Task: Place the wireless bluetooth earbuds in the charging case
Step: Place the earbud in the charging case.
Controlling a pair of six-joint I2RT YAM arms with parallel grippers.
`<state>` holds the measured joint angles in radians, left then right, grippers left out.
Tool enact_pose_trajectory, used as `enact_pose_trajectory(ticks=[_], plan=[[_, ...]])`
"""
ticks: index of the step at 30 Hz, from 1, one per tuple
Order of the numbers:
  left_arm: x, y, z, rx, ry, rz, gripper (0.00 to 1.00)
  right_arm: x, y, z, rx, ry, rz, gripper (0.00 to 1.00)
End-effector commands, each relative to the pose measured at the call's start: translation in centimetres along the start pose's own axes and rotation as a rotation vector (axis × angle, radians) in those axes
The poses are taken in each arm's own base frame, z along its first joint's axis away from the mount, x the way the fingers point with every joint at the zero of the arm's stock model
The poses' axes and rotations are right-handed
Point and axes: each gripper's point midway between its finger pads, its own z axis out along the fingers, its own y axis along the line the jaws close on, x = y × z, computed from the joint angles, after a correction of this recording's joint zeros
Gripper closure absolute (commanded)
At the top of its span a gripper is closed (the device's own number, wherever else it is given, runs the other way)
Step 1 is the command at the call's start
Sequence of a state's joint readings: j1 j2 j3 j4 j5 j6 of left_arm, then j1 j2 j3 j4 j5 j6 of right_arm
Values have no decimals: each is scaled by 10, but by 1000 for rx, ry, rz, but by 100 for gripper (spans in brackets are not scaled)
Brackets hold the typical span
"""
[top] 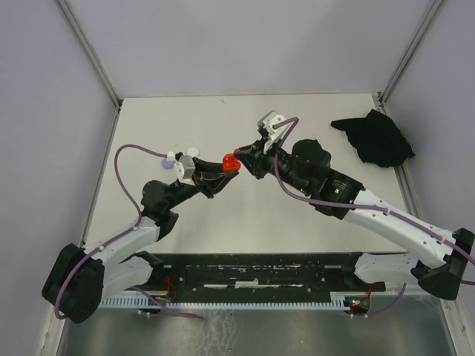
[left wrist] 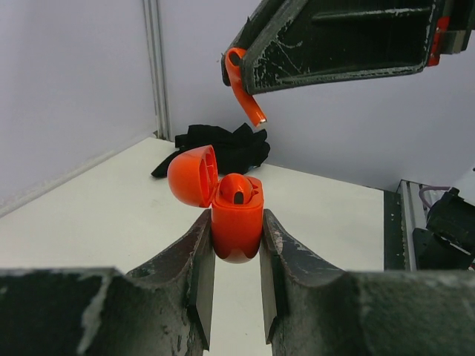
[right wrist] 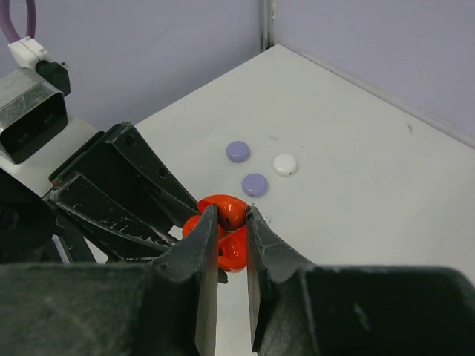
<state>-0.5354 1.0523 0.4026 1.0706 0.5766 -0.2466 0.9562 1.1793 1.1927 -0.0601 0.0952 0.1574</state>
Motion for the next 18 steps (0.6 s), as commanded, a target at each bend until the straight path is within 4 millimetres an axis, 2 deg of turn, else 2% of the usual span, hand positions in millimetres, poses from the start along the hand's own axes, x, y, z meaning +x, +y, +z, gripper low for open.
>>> enact_pose_trajectory(ticks=[1, 5, 12, 18], plan=[[-31, -3, 5, 6, -92, 11, 97, -14, 16, 4, -67, -66, -54, 85], [-33, -2, 5, -1, -99, 7, 97, -8, 21, 5, -89, -53, -76, 85], [-39, -3, 6, 2, -115, -8, 97, 6, 14, 4, -53, -41, -118, 86], [-41, -5, 5, 10, -120, -6, 97, 9, 14, 5, -53, -38, -120, 86]])
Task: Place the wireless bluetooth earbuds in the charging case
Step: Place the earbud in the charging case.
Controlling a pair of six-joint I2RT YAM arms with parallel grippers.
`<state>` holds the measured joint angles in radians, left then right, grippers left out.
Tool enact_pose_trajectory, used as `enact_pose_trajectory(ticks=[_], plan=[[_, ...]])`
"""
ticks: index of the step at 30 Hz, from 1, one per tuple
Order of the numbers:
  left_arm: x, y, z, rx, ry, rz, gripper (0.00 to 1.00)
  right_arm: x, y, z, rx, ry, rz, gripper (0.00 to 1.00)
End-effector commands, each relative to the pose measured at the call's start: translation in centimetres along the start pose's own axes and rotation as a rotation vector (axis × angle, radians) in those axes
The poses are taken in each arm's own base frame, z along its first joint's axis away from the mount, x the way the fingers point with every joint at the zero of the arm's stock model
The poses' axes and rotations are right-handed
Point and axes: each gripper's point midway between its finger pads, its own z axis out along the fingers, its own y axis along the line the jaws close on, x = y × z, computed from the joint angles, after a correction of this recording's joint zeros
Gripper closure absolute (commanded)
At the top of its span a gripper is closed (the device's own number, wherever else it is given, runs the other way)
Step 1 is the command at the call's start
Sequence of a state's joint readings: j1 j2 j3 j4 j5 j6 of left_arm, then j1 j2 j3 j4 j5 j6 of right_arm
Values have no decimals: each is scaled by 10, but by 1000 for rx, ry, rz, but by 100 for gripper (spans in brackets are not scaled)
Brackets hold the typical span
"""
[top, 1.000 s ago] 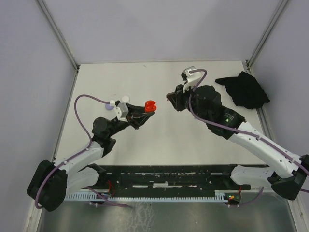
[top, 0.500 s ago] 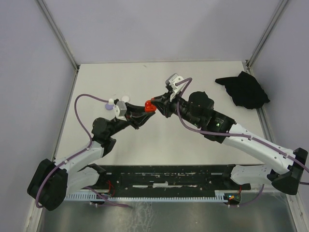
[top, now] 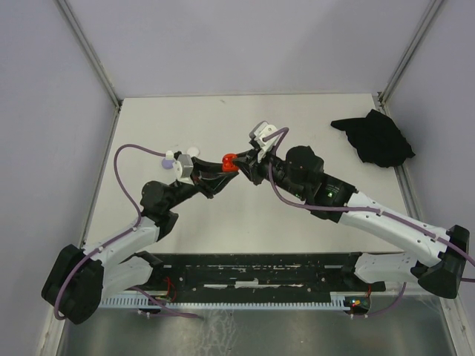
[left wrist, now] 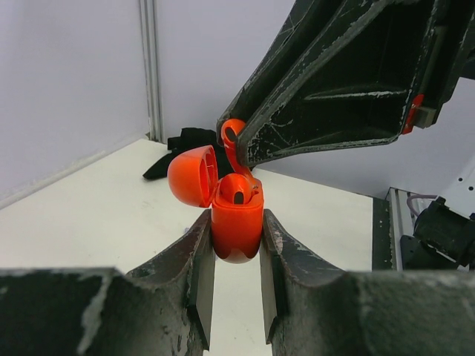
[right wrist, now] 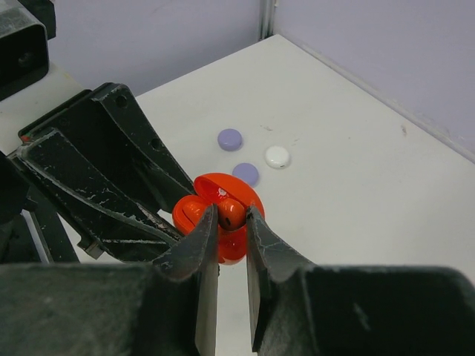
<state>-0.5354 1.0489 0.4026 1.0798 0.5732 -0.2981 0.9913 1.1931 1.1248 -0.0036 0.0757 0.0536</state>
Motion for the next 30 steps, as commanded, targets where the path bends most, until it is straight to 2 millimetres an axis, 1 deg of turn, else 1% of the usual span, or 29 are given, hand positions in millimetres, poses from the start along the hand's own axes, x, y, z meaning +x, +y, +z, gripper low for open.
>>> enact_pose_trajectory(ticks=[1, 6, 8, 11, 13, 19, 25, 30], plan=[[-38, -5, 5, 15, -110, 39, 97, -16, 1, -2, 0, -64, -15, 86], [-40, -3, 7, 4, -113, 23, 97, -15, 6, -2, -28, -72, -24, 86], [-39, -1, 9, -6, -103, 8, 97, -17, 12, -4, -59, -91, -26, 85], [-35, 3, 11, -22, -87, -18, 97, -19, 22, -6, -119, -117, -42, 82], [-34, 5, 11, -33, -86, -36, 97, -17, 28, -7, -156, -123, -56, 80], [-36, 2, 10, -26, -115, -72, 97, -10, 40, -9, -232, -122, -91, 74], [-41, -1, 7, -11, -145, -90, 97, -5, 42, -13, -247, -120, -115, 71], [-43, -7, 6, 19, -159, -82, 97, 0, 37, -13, -221, -101, -115, 64]])
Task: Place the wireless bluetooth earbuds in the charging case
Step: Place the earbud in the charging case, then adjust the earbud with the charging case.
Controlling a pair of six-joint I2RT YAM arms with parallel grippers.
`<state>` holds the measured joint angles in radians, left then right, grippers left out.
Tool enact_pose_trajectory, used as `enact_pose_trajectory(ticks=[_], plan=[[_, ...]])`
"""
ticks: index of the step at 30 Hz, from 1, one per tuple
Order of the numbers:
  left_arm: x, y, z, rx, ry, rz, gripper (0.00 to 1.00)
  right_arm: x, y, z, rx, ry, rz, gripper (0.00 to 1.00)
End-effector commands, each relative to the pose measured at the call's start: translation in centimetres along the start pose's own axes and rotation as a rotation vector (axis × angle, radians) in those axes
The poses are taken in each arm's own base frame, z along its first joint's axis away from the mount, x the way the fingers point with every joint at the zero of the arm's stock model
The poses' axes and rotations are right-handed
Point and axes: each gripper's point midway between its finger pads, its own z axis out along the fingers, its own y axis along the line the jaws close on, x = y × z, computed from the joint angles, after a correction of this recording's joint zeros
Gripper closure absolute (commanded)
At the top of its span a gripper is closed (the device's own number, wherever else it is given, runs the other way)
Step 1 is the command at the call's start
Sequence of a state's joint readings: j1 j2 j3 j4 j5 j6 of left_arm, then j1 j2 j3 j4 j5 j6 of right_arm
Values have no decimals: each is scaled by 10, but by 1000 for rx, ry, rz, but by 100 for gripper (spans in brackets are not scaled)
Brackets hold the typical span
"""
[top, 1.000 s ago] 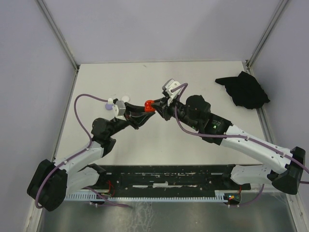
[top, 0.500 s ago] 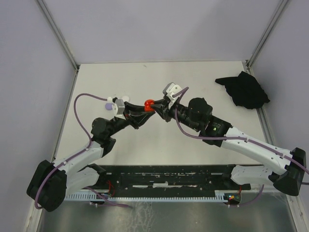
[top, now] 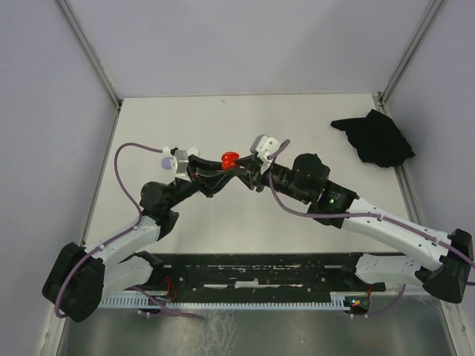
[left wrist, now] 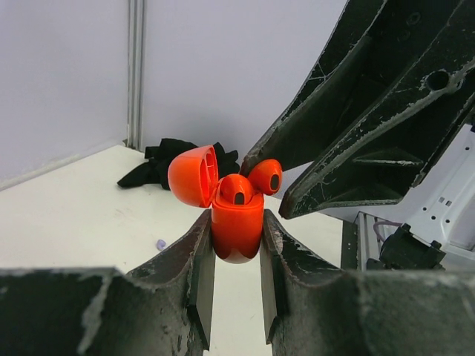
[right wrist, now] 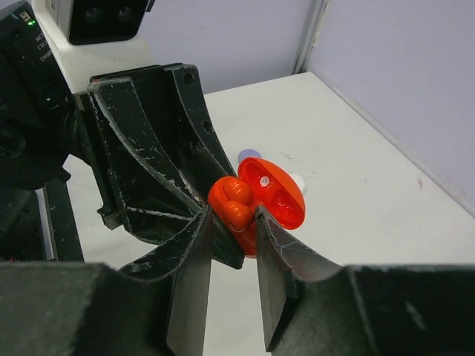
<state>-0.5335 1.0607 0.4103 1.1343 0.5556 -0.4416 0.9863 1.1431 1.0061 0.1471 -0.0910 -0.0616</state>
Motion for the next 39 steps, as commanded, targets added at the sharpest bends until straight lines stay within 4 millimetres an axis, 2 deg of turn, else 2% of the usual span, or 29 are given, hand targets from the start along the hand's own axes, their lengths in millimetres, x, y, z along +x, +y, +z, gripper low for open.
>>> enact_pose_trajectory(ticks=[1, 4, 13, 26, 33, 39], plan=[[-31, -9, 4, 37, -110, 35, 97, -4, 13, -2, -54, -8, 4, 62], [-30, -9, 4, 42, -108, 46, 97, -9, 5, -2, -10, -6, 18, 60], [-21, -4, 0, 20, -83, 77, 97, -28, -16, -9, 117, -30, 94, 34], [-16, -4, -3, 25, -60, 114, 97, -22, -50, -21, 328, -29, 151, 29], [-17, -8, -2, 45, -54, 116, 97, -11, -52, -27, 301, 4, 129, 26], [-11, -10, -1, 68, -31, 105, 97, -10, -47, -30, 185, 34, 125, 23]])
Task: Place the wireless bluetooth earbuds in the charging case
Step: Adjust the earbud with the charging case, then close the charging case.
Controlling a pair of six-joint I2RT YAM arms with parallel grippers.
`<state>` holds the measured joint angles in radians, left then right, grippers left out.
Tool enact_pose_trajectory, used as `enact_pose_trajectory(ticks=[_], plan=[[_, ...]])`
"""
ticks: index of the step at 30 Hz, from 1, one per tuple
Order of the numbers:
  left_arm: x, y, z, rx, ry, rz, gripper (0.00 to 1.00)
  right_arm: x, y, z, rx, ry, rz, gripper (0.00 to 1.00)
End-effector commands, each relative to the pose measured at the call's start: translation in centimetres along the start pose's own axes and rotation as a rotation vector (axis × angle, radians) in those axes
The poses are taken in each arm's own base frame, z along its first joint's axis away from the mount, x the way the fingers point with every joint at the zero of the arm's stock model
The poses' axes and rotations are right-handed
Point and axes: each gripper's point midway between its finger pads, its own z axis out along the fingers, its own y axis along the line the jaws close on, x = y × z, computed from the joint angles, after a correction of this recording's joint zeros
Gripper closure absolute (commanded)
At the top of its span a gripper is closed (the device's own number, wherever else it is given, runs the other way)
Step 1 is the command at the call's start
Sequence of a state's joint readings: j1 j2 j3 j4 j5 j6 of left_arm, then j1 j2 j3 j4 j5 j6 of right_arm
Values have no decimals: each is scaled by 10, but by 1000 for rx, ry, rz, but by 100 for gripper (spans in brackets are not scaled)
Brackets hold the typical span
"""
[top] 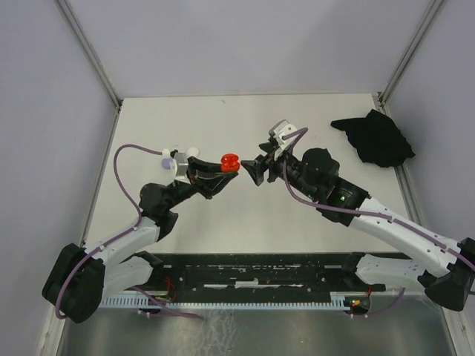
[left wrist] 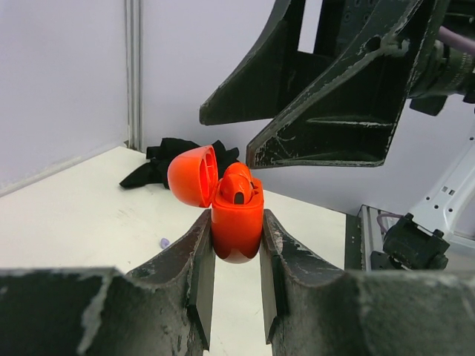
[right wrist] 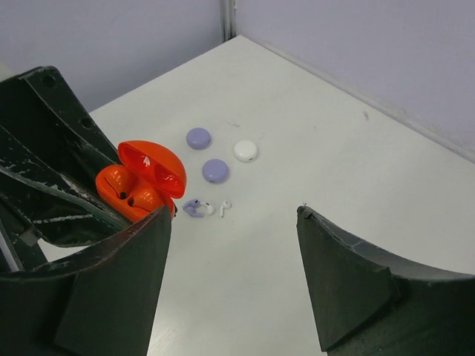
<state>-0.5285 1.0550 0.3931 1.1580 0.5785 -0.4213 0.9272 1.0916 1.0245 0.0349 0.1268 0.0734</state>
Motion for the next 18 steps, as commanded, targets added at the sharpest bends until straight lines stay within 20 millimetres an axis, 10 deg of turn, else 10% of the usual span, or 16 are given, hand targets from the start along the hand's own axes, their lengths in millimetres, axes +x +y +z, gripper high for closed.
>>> enact_pose_trajectory(ticks=[1, 18], plan=[[-11, -8, 3, 59, -20, 78, 97, -15, 7, -10, -119, -9, -21, 21], [1, -24, 19, 293, 130, 177, 97, -10, 38, -26, -576, 161, -82, 7]])
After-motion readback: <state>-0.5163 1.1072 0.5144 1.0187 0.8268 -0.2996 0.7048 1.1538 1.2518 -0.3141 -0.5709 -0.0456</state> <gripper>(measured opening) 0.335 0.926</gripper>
